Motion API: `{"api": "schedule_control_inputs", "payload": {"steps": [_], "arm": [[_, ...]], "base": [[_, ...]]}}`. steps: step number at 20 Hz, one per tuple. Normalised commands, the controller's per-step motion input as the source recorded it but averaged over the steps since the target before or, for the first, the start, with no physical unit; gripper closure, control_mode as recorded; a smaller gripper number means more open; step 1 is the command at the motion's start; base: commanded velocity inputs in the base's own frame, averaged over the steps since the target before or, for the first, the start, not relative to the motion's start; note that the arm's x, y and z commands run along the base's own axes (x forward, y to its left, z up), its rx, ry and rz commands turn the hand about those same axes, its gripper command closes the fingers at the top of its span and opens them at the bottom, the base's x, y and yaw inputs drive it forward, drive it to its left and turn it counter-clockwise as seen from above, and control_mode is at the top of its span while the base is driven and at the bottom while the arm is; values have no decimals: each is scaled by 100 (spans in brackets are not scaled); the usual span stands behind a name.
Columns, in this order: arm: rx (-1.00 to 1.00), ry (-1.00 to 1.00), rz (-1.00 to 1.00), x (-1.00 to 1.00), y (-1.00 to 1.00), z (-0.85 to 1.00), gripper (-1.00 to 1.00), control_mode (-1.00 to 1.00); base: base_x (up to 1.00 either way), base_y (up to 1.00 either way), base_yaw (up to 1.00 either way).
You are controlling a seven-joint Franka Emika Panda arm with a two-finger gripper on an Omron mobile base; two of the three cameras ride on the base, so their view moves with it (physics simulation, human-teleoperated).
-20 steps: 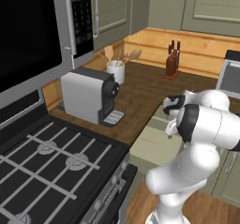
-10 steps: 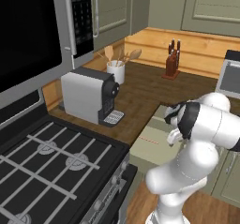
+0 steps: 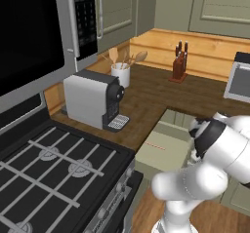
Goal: Take a straw from the drawer in front and place it inside the glass cup on the dining counter.
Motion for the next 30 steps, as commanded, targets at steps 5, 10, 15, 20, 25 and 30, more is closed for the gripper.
{"api": "schedule_control_inputs", "payload": {"steps": [5,10,15,20,25,30], "arm": [[0,-3,0,-39,-24,10,-100,-100],[0,-17,-2,74,66,47,-100,-100],[-3,-5,-4,93,41,33,-100,-100],[0,9,0,65,-20,-27,-100,-100],[0,11,0,48,-17,-46,-100,-100],[0,7,4,-8,-32,-38,-100,-100]], "base": [[0,0,0],[0,0,0],[0,0,0],[0,0,0],[0,0,0],[0,0,0]]}}
